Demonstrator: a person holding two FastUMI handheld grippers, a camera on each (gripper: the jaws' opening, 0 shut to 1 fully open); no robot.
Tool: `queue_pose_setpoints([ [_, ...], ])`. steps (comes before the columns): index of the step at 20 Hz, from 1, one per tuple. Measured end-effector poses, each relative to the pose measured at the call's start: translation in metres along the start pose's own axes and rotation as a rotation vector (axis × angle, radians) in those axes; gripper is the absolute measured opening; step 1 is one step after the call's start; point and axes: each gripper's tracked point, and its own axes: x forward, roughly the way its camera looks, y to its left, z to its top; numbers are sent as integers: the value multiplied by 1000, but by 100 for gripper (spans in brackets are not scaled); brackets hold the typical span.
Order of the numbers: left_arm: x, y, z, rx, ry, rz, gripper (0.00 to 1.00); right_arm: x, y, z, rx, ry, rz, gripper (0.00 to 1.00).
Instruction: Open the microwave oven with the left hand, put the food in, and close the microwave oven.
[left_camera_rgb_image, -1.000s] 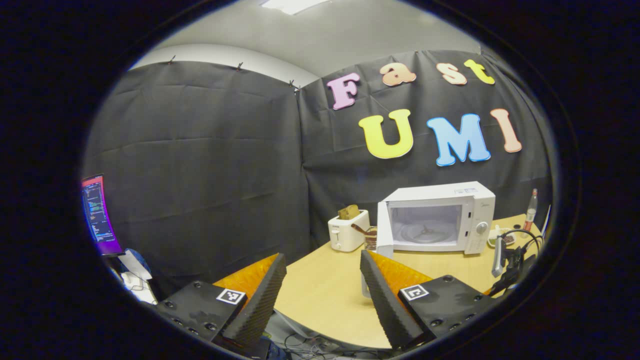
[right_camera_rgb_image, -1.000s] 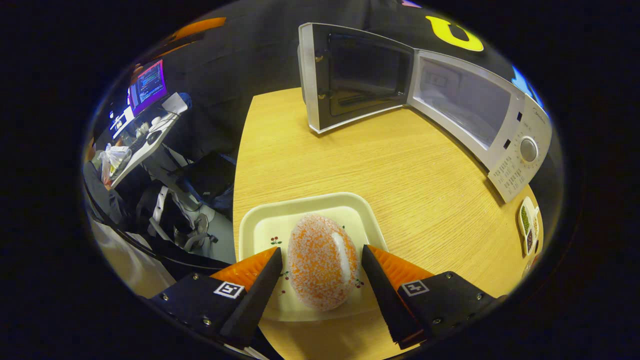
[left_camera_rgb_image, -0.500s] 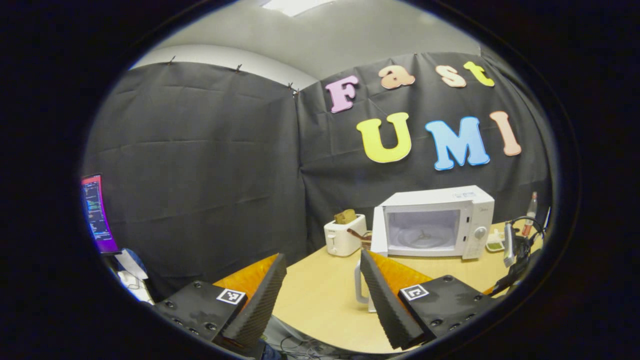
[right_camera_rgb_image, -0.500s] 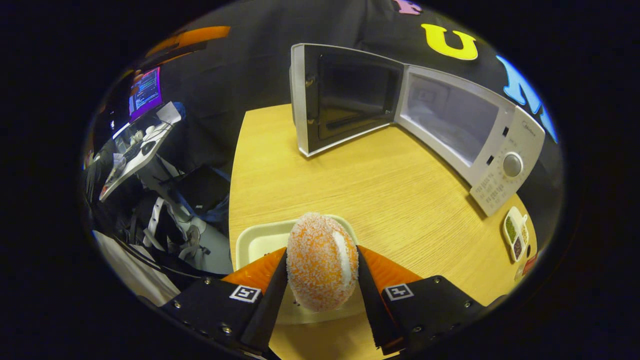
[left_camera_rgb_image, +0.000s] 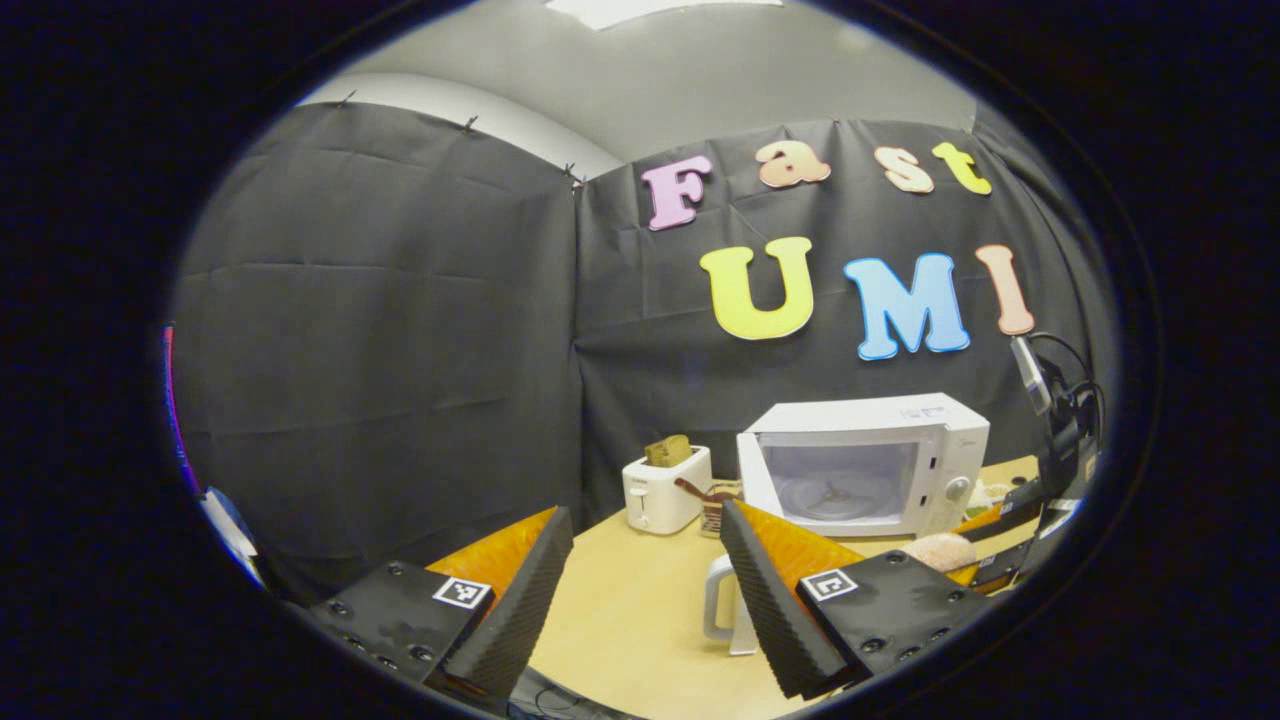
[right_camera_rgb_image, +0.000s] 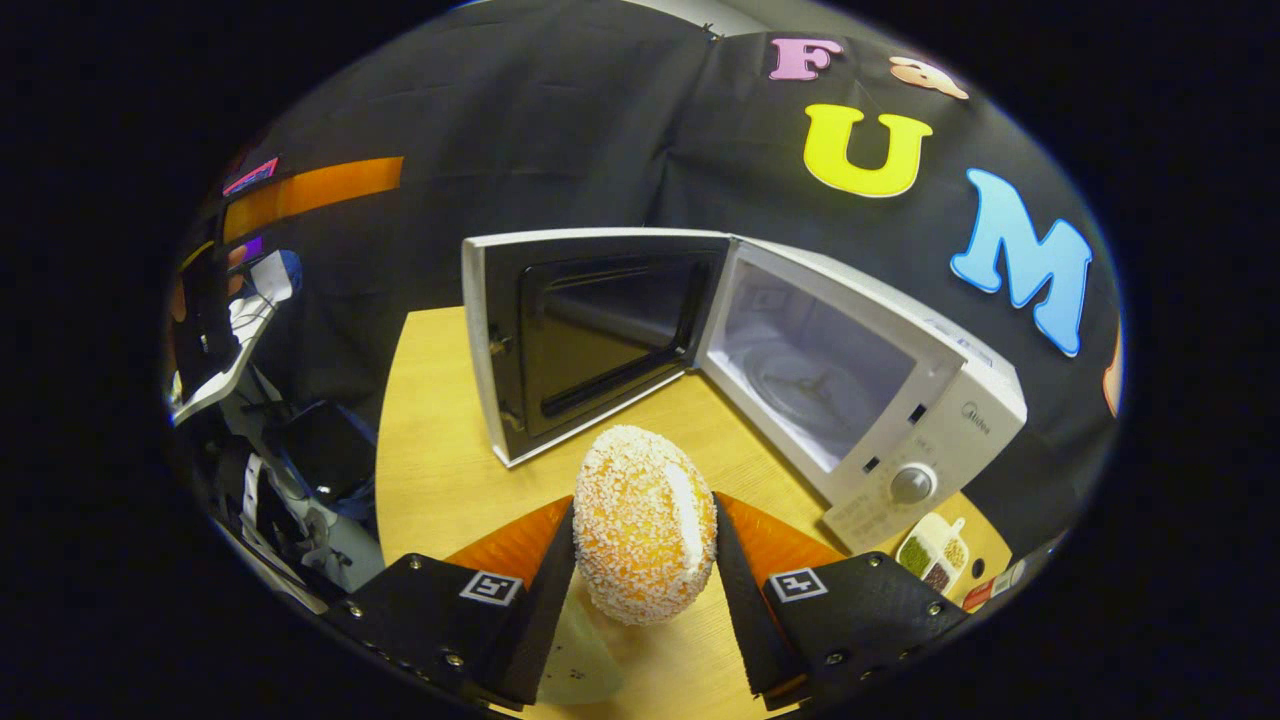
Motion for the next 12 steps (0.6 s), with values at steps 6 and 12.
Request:
queue_pose_setpoints([
  [6, 17, 39, -16, -18, 21, 27, 100, 42, -36, 39, -47, -50, -115, 75],
  [12, 30, 81, -37, -30, 54, 62, 100, 96, -70, 70, -150, -85, -207, 75],
])
